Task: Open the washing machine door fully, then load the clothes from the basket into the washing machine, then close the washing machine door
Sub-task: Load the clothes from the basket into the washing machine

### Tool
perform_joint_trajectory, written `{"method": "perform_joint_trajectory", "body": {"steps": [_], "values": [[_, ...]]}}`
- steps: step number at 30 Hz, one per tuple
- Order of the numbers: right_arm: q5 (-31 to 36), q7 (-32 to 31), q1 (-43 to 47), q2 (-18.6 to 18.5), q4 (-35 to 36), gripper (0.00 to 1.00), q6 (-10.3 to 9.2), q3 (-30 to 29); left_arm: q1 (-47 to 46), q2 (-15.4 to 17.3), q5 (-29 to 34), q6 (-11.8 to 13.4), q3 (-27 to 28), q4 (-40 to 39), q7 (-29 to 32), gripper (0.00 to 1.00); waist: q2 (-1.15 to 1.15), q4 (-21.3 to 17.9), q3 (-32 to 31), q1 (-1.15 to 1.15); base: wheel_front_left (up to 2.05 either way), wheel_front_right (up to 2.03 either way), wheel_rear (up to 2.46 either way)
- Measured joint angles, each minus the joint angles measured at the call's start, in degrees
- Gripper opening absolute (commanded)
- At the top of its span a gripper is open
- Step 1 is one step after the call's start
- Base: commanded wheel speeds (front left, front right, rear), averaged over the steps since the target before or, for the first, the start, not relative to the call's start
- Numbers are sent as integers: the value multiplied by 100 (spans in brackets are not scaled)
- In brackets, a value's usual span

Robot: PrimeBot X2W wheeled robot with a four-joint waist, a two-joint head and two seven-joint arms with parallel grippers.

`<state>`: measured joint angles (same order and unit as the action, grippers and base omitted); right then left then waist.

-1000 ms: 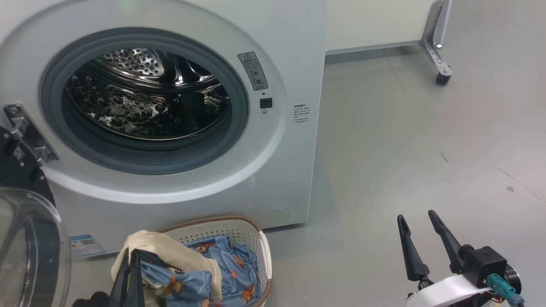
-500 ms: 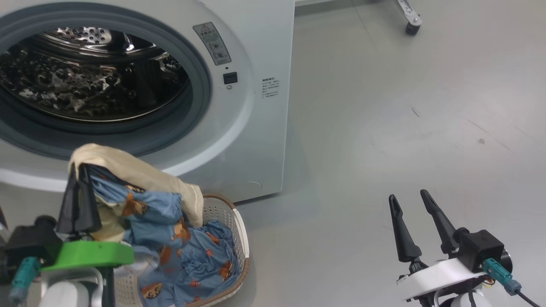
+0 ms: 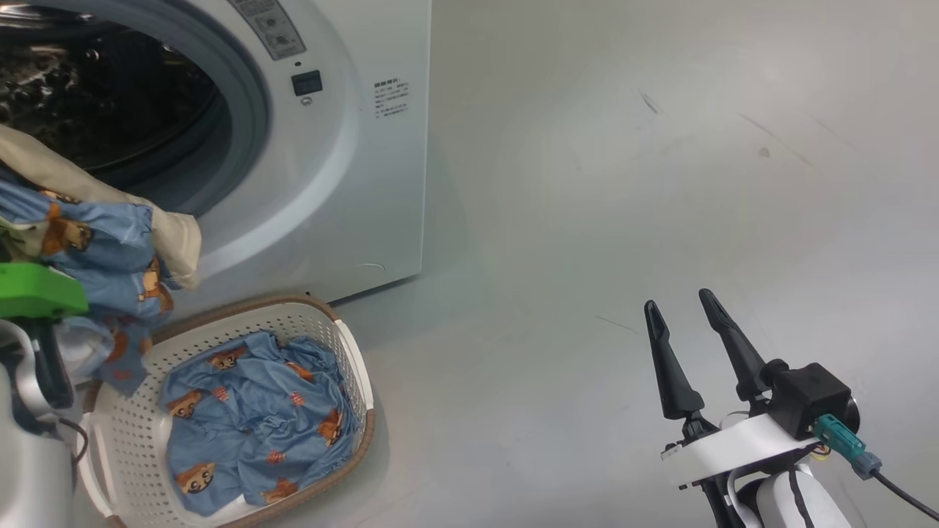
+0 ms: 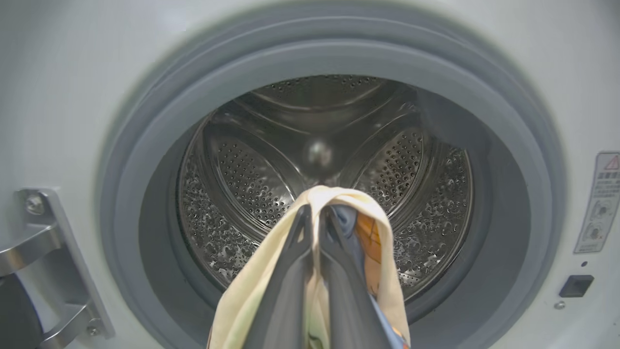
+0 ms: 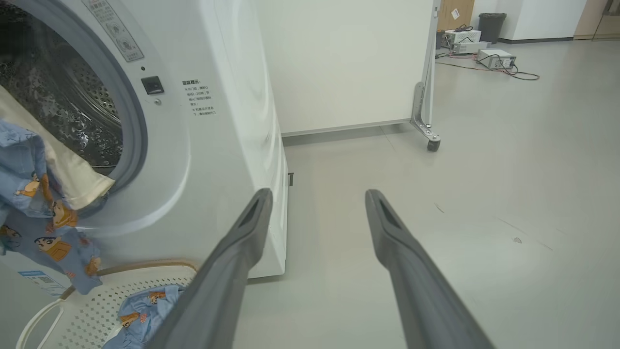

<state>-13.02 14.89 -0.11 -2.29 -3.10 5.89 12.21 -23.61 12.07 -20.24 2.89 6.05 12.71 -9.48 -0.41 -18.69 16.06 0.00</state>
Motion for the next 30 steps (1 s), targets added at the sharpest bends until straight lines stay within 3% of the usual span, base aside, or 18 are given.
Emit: {"method": "perform_joint_trajectory", "body": {"steps": [13,25,30], "values": [[-5,1,-315,2,105,100,1,248,-1447,364,-55,-93,-20,953,338,0,0,-334,821,0,0,0,0],[-21,0,-576,3,135,100,-8,426,-2532,297,-937,-138,656,1666,446,0,0,-540,1303,1,0,0,0],[-40,1,-577,4,177,100,-52,463,-3025,352,-949,-170,592,1789,445,0,0,-635,1425,1,0,0,0]]}}
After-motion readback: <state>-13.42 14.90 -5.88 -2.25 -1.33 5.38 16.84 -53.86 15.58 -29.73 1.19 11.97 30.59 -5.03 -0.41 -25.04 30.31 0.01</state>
